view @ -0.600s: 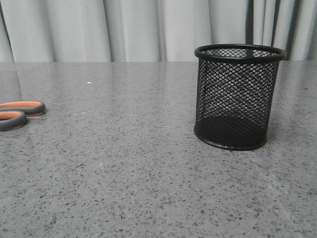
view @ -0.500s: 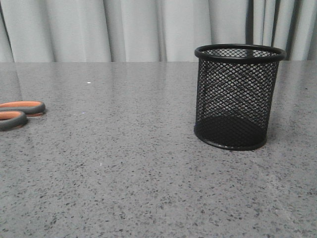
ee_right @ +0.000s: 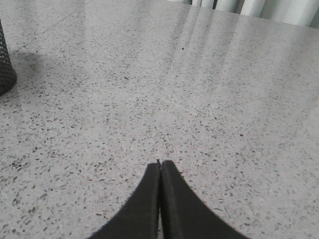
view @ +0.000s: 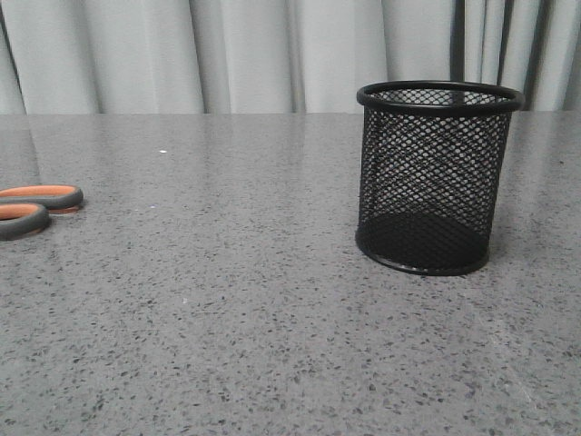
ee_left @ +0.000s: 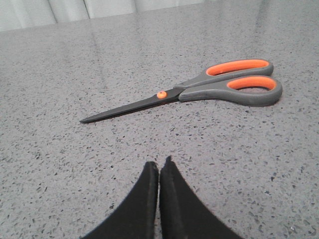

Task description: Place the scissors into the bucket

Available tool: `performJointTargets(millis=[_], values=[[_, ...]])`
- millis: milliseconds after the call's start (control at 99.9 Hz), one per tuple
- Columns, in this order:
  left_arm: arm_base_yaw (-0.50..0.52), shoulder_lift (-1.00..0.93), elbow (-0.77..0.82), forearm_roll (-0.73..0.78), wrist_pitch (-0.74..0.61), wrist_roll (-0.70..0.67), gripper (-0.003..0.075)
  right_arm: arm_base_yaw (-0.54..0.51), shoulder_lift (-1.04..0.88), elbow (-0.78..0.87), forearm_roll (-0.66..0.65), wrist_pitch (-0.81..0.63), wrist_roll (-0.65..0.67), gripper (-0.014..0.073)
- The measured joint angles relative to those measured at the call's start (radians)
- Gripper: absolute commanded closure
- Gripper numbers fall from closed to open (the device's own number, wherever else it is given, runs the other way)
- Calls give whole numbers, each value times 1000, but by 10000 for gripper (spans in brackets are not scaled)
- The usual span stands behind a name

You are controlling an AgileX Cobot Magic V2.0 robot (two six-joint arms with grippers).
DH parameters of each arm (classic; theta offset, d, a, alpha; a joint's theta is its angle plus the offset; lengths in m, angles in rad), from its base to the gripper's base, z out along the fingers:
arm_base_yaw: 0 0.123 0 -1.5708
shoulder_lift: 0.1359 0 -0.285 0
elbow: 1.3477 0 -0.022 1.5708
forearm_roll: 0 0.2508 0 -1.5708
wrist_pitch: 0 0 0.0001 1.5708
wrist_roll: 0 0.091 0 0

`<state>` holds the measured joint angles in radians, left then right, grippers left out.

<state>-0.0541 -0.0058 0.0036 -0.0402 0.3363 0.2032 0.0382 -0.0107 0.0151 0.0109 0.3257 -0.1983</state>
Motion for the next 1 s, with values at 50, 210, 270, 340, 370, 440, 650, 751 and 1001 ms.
performJointTargets(millis=[50,210,270,340,370,440,650,751,1001], values=[[0,0,0,0,0,0,740,0,0,0,0,0,0,645],[0,0,0,0,0,0,740,0,0,0,0,0,0,645],[0,0,0,0,0,0,740,0,0,0,0,0,0,645],[0,0,0,0,0,0,740,0,0,0,0,0,0,645],[0,0,0,0,0,0,740,0,0,0,0,0,0,645],[0,0,0,0,0,0,740,0,0,0,0,0,0,645],[0,0,0,0,0,0,740,0,0,0,-19,-53,2,645],[0,0,0,0,0,0,740,0,0,0,-21,-143,2,645],[0,0,0,-89,-87,0,740,0,0,0,16,-354,2,645]])
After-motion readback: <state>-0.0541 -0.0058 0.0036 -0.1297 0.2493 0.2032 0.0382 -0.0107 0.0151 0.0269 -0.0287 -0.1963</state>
